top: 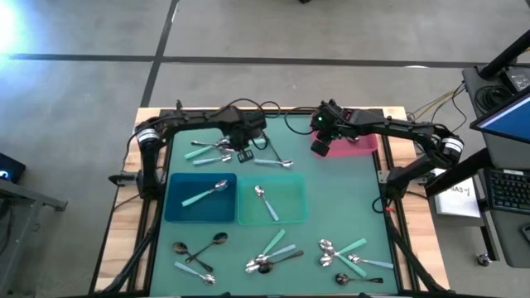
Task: Sort silverware by color (type)
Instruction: Put the green spoon into the blue bin
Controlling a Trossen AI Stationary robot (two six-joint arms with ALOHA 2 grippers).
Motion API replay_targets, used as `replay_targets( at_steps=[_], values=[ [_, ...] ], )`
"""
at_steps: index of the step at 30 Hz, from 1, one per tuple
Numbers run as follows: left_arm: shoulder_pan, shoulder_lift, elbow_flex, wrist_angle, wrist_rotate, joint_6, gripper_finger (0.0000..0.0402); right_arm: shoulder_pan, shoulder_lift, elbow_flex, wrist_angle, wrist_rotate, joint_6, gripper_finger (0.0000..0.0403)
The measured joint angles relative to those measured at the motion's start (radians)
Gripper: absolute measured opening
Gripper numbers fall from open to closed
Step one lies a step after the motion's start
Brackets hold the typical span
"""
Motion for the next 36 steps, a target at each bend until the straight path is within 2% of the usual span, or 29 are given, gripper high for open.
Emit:
replay_targets(
  at_steps=[5,11,16,20,26,32,36],
  values=[
    [0.002,0.000,0.006,-0.110,-0.058,-0.045,0.0011,0.000,0.000,0.000,0.002,0.000,0.014,0.0082],
    [-0.034,-0.018,-0.006,-0.084,-0.040,-0.045,0.0011,0.000,0.000,0.000,0.005,0.000,0.019,0.0082],
    [-0.072,-0.091,-0.006,-0.089,-0.038,-0.071,0.0011,0.000,0.000,0.000,0.021,0.000,0.018,0.0082],
    [-0.134,-0.186,-0.022,-0.124,0.024,-0.142,0.0015,0.000,0.000,-0.003,0.027,0.000,0.018,0.0082],
    [-0.300,-0.369,-0.145,-0.142,0.073,-0.351,0.0015,0.002,0.000,-0.021,0.121,-0.012,0.028,0.0082],
    [-0.471,-0.553,-0.326,-0.143,0.143,-0.636,0.0016,0.022,0.028,-0.026,0.286,-0.160,0.029,0.0082],
    [-0.530,-0.639,-0.428,-0.138,0.155,-0.783,0.0016,0.053,0.079,-0.026,0.385,-0.202,0.028,0.0082]
  ],
)
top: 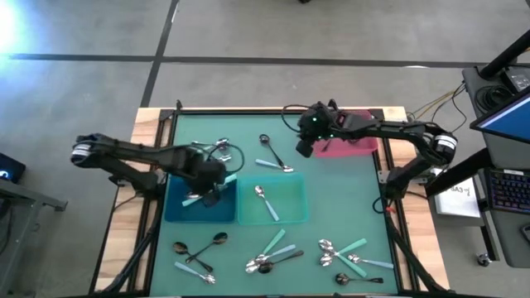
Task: Sort silverware by color (type)
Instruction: Put the green spoon into the blue bin, then put the black spoon into the pink bin
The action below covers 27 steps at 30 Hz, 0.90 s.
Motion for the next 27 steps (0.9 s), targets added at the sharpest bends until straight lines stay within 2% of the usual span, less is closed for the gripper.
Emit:
replay_targets(
  at_steps=[3,8,14,20,27],
  values=[
    [-0.013,-0.037,-0.055,0.001,0.053,-0.043,0.0017,0.023,0.038,0.001,0.034,0.000,0.020,0.0082],
    [-0.014,-0.049,-0.115,0.003,0.062,-0.033,0.0021,0.058,0.094,0.018,0.030,0.000,0.054,0.0082],
    [-0.014,-0.041,-0.134,0.003,0.061,0.018,0.0067,0.089,0.171,0.077,0.035,0.000,0.080,0.0082],
    [-0.014,-0.039,-0.134,0.005,0.059,0.071,0.0117,0.116,0.311,0.182,0.028,0.000,0.102,0.0082],
    [-0.018,-0.039,-0.134,0.005,0.057,0.068,0.0130,0.122,0.436,0.303,0.006,0.000,0.103,0.0082]
  ],
)
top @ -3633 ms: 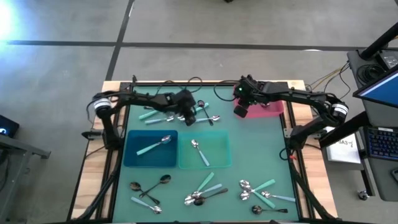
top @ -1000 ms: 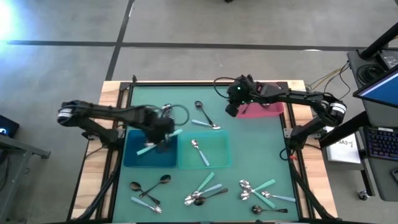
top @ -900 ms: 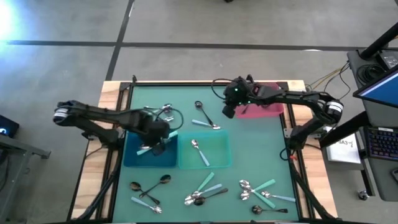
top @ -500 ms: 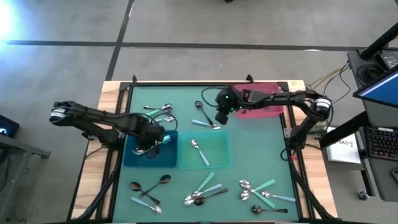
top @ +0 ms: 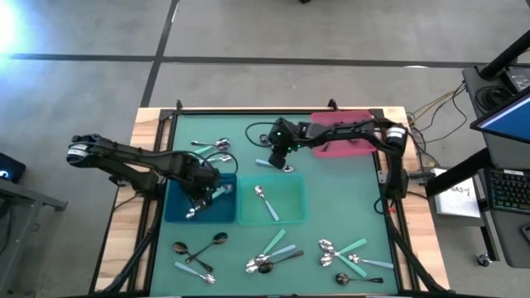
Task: Sort silverware by color (type)
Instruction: Put the black spoon into the pink bin
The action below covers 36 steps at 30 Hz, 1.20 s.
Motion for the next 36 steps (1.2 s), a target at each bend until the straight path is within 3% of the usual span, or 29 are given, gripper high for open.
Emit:
replay_targets(
  at_steps=[18,24,36],
  values=[
    [-0.002,0.000,-0.001,0.000,-0.018,0.014,0.0130,0.000,0.113,0.059,-0.027,-0.002,0.019,0.0079],
    [-0.002,-0.001,-0.001,0.001,-0.026,0.014,0.0130,0.000,0.117,0.059,-0.035,-0.007,-0.020,0.0023],
    [-0.002,0.000,-0.002,0.025,-0.108,-0.023,0.0127,-0.032,-0.010,0.055,-0.096,0.008,-0.115,0.0010]
  ],
)
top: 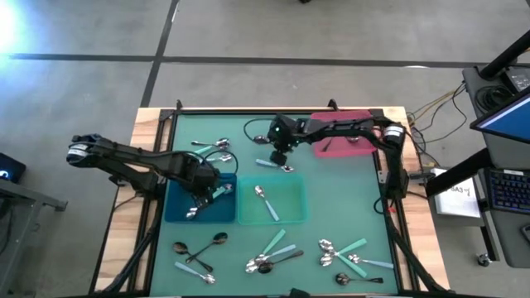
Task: Sort silverware by color (type)
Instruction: Put the black spoon into the pink bin
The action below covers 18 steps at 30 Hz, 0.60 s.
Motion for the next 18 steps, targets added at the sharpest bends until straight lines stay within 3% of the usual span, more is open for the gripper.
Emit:
replay_targets(
  at_steps=[5,11,18],
  values=[
    [0.000,0.000,-0.009,0.074,-0.059,-0.011,0.0123,-0.037,-0.081,0.000,-0.109,0.055,-0.034,0.0009],
    [0.003,0.018,-0.015,0.176,-0.201,0.001,0.0123,-0.089,-0.171,-0.006,-0.324,0.159,-0.043,0.0009],
    [0.040,0.061,-0.015,0.275,-0.287,0.109,0.0123,-0.149,-0.281,-0.061,-0.480,0.179,-0.038,0.0009]
  ],
)
